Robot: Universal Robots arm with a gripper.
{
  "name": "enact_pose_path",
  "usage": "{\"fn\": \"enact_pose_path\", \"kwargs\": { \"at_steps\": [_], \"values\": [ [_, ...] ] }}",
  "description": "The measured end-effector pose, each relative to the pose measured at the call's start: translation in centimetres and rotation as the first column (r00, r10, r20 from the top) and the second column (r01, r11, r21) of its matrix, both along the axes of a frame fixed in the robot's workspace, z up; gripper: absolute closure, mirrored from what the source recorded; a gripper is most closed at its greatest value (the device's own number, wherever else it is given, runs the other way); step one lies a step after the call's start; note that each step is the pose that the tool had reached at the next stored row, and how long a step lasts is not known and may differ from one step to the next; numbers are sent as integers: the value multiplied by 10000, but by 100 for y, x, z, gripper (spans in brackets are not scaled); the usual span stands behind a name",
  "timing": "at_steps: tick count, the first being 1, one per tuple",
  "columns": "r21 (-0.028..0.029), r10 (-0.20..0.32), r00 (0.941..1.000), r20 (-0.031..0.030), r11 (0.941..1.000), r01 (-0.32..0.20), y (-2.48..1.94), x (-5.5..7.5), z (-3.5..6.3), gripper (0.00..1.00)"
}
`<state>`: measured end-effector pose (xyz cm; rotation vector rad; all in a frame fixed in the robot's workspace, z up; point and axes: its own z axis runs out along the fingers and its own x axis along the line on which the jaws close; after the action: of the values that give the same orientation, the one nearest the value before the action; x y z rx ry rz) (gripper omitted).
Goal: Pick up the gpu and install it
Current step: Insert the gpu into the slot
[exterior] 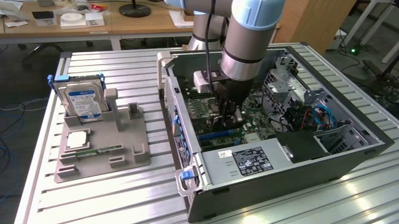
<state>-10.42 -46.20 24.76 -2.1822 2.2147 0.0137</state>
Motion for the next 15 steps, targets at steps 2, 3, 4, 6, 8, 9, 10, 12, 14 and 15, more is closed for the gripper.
{"fn": "enact_pose_path", "kwargs": {
  "at_steps": [2,3,4,6,8,9,10,12,14,15],
  "values": [
    [1,-1,10000,-3,10000,1,0,-3,-13,73],
    [0,-2,10000,-4,10000,2,0,-6,-21,73],
    [1,-1,10000,-4,10000,1,0,-7,-30,73],
    [0,0,10000,-5,10000,0,0,-8,-47,73],
    [1,-1,10000,-5,10000,1,0,-10,-60,73],
    [1,-1,10000,-5,10000,1,0,-10,-66,73],
    [0,-1,10000,-6,10000,1,0,-11,-71,73],
    [-1,-1,10000,-6,10000,1,0,-12,-71,73],
    [0,0,10000,-5,10000,0,0,-13,-72,73],
    [0,-1,10000,-5,10000,1,0,-14,-72,73]
  ]
}}
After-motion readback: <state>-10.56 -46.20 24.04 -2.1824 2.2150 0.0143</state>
